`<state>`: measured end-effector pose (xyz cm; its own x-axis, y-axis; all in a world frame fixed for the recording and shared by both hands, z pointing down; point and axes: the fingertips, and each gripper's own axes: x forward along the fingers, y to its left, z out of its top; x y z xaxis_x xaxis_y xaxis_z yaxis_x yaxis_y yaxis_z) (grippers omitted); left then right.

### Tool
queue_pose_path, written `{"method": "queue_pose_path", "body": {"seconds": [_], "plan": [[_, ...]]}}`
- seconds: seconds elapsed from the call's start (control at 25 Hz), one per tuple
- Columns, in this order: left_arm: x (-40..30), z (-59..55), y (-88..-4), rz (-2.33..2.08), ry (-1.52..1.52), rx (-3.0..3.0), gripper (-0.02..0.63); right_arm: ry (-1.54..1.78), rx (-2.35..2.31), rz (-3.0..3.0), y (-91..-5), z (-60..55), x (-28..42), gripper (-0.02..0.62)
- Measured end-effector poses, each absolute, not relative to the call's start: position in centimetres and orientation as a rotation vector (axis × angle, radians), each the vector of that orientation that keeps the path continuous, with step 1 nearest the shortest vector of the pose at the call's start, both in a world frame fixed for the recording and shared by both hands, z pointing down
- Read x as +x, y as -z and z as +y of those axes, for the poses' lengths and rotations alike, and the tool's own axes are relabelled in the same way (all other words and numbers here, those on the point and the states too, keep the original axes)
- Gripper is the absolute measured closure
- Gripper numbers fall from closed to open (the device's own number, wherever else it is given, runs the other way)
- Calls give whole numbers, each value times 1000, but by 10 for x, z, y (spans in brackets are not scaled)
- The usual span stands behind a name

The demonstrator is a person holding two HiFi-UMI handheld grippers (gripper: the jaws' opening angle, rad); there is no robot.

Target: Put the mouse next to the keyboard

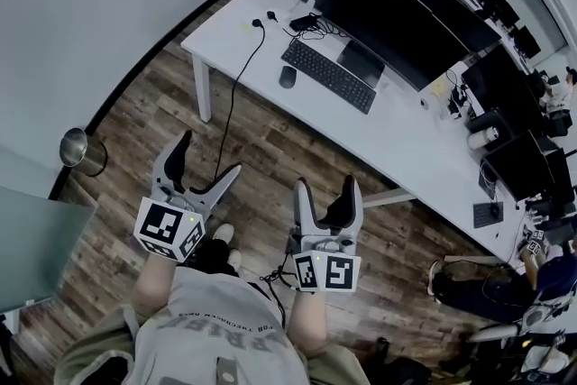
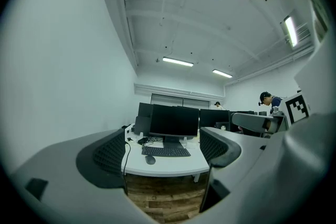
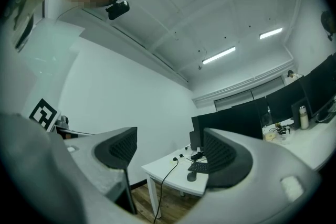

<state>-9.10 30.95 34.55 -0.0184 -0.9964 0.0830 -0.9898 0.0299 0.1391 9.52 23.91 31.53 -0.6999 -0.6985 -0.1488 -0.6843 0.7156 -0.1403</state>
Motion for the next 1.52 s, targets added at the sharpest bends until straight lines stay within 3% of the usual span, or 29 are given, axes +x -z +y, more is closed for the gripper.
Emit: {"method": "queue_pose_path", "body": {"seconds": [0.68,1.52], "plan": [[-159,220,-342,-2055,46,2169,181,76,-1211,2706,-307,169,32,209],[-182,135,-377,-2100,-3,2044,181,188,-1111,2791,-352,61,-4,209]]}}
